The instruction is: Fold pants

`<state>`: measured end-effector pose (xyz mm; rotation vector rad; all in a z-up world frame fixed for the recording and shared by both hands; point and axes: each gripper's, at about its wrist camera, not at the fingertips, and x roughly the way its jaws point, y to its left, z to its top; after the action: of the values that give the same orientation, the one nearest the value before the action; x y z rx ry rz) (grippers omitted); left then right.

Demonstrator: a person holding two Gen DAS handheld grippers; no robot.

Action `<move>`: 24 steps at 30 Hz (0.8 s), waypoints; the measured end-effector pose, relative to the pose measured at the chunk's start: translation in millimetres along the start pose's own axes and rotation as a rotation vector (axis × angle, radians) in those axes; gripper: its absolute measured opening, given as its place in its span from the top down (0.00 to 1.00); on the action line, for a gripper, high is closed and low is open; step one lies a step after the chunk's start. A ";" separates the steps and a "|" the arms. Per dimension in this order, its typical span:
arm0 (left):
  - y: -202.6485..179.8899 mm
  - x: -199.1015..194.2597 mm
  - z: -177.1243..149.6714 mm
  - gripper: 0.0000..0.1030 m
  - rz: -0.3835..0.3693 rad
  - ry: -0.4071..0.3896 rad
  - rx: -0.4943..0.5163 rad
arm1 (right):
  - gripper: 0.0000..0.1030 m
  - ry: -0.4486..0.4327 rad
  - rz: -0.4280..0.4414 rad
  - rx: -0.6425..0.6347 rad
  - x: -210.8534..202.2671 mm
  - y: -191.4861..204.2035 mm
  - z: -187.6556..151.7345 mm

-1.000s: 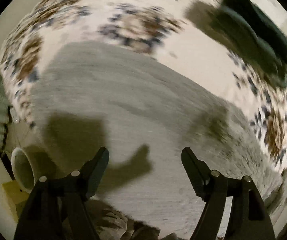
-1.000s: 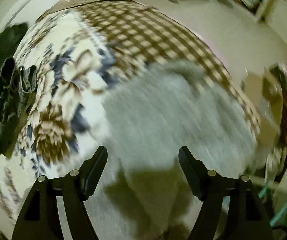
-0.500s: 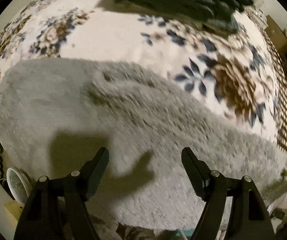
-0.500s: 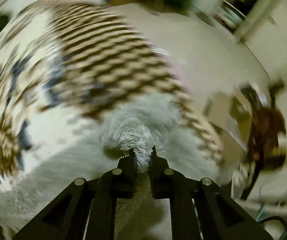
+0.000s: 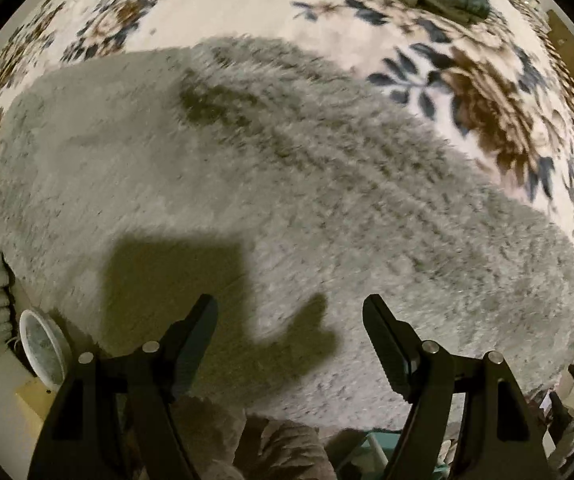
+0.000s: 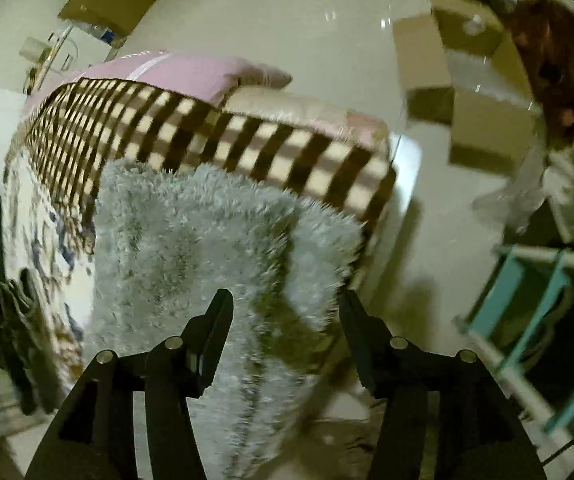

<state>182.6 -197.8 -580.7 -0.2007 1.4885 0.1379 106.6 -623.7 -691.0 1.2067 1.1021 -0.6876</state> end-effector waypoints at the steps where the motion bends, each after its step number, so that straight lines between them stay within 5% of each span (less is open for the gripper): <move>1: 1.6 0.0 -1.2 0.29 0.002 0.001 -0.006 | 0.44 0.005 0.025 0.004 6.3 2.4 -3.2; 4: 5.8 -0.4 -6.4 0.29 0.008 -0.003 -0.015 | 0.49 0.030 0.069 -0.007 28.6 12.2 -5.9; 5: 8.1 0.8 -8.4 0.29 0.007 0.001 -0.016 | 0.60 0.025 0.061 -0.012 32.4 14.8 -8.1; 6: 9.0 1.0 -9.6 0.29 0.006 0.004 -0.018 | 0.93 0.013 0.023 -0.028 33.4 17.8 -9.1; 7: 18.3 -1.3 -10.2 0.29 0.003 0.007 -0.019 | 0.95 -0.005 -0.010 -0.045 32.1 20.1 -9.3; 12: 34.3 -5.5 -21.4 0.29 -0.005 0.005 -0.021 | 0.95 -0.112 -0.055 -0.076 -10.2 21.5 -20.5; 20: 50.8 -1.3 -38.7 0.29 -0.020 0.024 -0.042 | 0.95 -0.019 -0.091 -0.039 0.4 -10.4 -11.2; 24: 74.1 -5.0 -46.1 0.29 -0.025 0.023 -0.062 | 0.66 0.020 -0.158 -0.075 6.2 -7.8 -13.8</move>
<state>121.5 -135.4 -582.6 -0.2714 1.5057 0.1627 97.9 -611.8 -699.4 1.0729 1.2386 -0.7497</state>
